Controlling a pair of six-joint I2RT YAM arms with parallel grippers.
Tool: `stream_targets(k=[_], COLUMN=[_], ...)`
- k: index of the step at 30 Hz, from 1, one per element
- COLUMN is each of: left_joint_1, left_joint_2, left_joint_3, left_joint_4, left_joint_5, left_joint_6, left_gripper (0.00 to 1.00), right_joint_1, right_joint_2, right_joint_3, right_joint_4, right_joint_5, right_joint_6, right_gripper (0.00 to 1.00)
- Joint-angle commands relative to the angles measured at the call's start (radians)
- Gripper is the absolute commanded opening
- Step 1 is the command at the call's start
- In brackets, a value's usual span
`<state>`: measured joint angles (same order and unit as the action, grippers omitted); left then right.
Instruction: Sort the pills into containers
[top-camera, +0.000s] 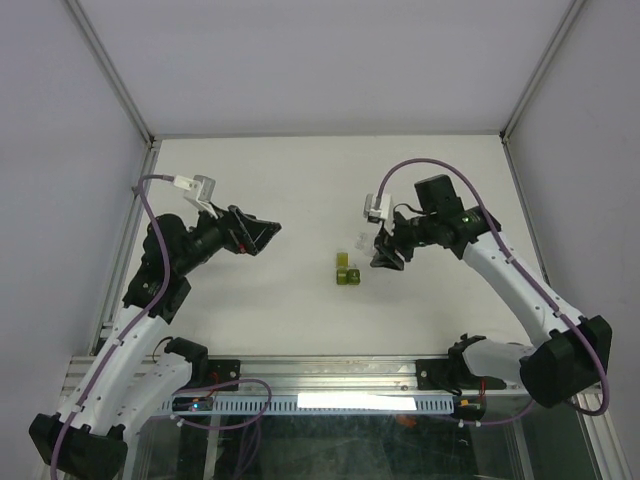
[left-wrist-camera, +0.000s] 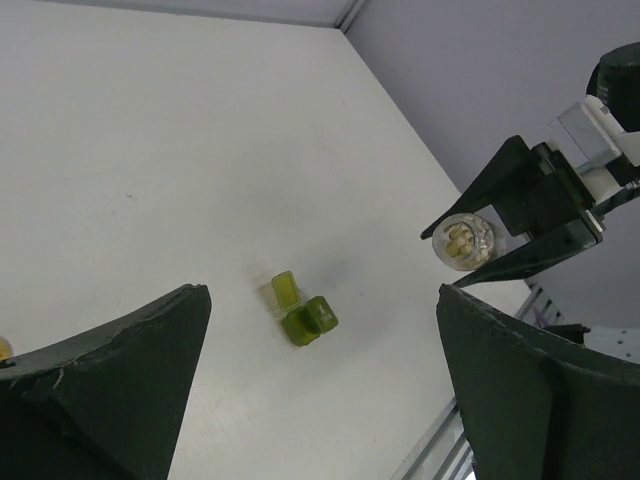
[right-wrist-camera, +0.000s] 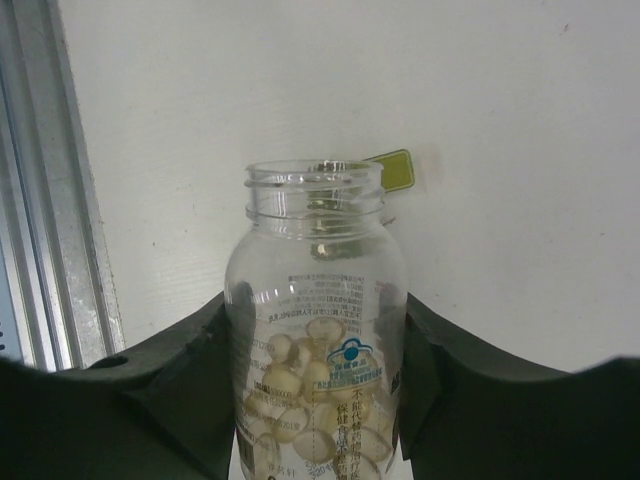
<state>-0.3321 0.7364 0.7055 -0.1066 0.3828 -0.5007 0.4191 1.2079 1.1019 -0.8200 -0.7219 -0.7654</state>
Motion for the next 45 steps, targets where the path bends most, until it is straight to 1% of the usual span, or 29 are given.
stream_targets(k=[1, 2, 3, 4, 6, 7, 8, 9, 10, 11, 12, 13, 14, 15, 16, 19, 21, 24, 28, 31, 34, 40, 45], left_joint_1=[0.005, 0.005, 0.005, 0.005, 0.005, 0.005, 0.006, 0.005, 0.006, 0.005, 0.006, 0.006, 0.006, 0.007, 0.006, 0.006, 0.005, 0.006, 0.005, 0.006, 0.006, 0.006, 0.006], left_joint_2=[-0.046, -0.055, -0.060, -0.064, -0.063, -0.058, -0.054, -0.049, -0.047, -0.045, -0.046, -0.046, -0.047, -0.049, -0.049, -0.052, -0.055, -0.055, -0.057, -0.061, -0.065, -0.063, -0.063], left_joint_3=[0.032, 0.026, 0.021, 0.019, 0.021, 0.024, 0.026, 0.027, 0.027, 0.026, 0.026, 0.026, 0.026, 0.025, 0.025, 0.025, 0.024, 0.023, 0.023, 0.024, 0.022, 0.024, 0.024], left_joint_4=[-0.171, -0.191, -0.209, -0.220, -0.225, -0.226, -0.228, -0.234, -0.238, -0.240, -0.241, -0.241, -0.241, -0.242, -0.242, -0.243, -0.243, -0.244, -0.243, -0.243, -0.242, -0.243, -0.243], left_joint_5=[-0.015, -0.042, -0.064, -0.077, -0.078, -0.080, -0.082, -0.088, -0.091, -0.094, -0.096, -0.098, -0.101, -0.105, -0.111, -0.114, -0.117, -0.118, -0.117, -0.119, -0.120, -0.119, -0.120], left_joint_6=[0.156, 0.176, 0.189, 0.195, 0.201, 0.204, 0.207, 0.208, 0.208, 0.208, 0.207, 0.206, 0.205, 0.206, 0.206, 0.204, 0.204, 0.202, 0.202, 0.202, 0.202, 0.202, 0.203], left_gripper=[0.99, 0.99, 0.99, 0.99, 0.99, 0.99, 0.99, 0.99, 0.99, 0.99, 0.99, 0.99, 0.99, 0.99, 0.99, 0.99, 0.99, 0.99, 0.99, 0.99, 0.99, 0.99, 0.99], right_joint_1=[0.057, 0.059, 0.066, 0.080, 0.097, 0.084, 0.067, 0.065, 0.093, 0.122, 0.127, 0.112, 0.091, 0.087, 0.098, 0.104, 0.089, 0.088, 0.082, 0.081, 0.083, 0.083, 0.095], right_joint_2=[0.003, 0.019, 0.035, 0.039, 0.041, 0.054, 0.074, 0.093, 0.106, 0.106, 0.104, 0.106, 0.115, 0.127, 0.133, 0.125, 0.132, 0.157, 0.183, 0.222, 0.229, 0.227, 0.248], right_joint_3=[-0.051, -0.046, -0.040, -0.048, -0.087, -0.102, -0.094, -0.089, -0.095, -0.114, -0.131, -0.136, -0.123, -0.111, -0.109, -0.152, -0.187, -0.201, -0.186, -0.102, -0.062, -0.056, -0.002], right_joint_4=[0.068, 0.041, 0.003, -0.009, 0.090, 0.136, 0.132, 0.093, 0.064, 0.087, 0.147, 0.189, 0.176, 0.135, 0.108, 0.179, 0.228, 0.240, 0.211, 0.102, 0.060, 0.049, -0.006], right_joint_5=[0.166, 0.148, 0.053, 0.025, 0.148, 0.200, 0.160, 0.084, 0.041, 0.096, 0.180, 0.217, 0.170, 0.093, 0.062, 0.074, 0.046, 0.045, 0.065, 0.153, 0.213, 0.220, 0.263], right_joint_6=[-0.007, -0.015, -0.044, -0.071, -0.034, -0.010, -0.011, -0.029, -0.061, -0.048, -0.019, -0.007, -0.022, -0.047, -0.057, -0.052, -0.046, -0.073, -0.169, -0.216, -0.223, -0.226, -0.227], right_gripper=[0.00, 0.00, 0.00, 0.00, 0.00, 0.00, 0.00, 0.00, 0.00, 0.00, 0.00, 0.00, 0.00, 0.00, 0.00, 0.00, 0.00, 0.00, 0.00, 0.00, 0.00, 0.00, 0.00])
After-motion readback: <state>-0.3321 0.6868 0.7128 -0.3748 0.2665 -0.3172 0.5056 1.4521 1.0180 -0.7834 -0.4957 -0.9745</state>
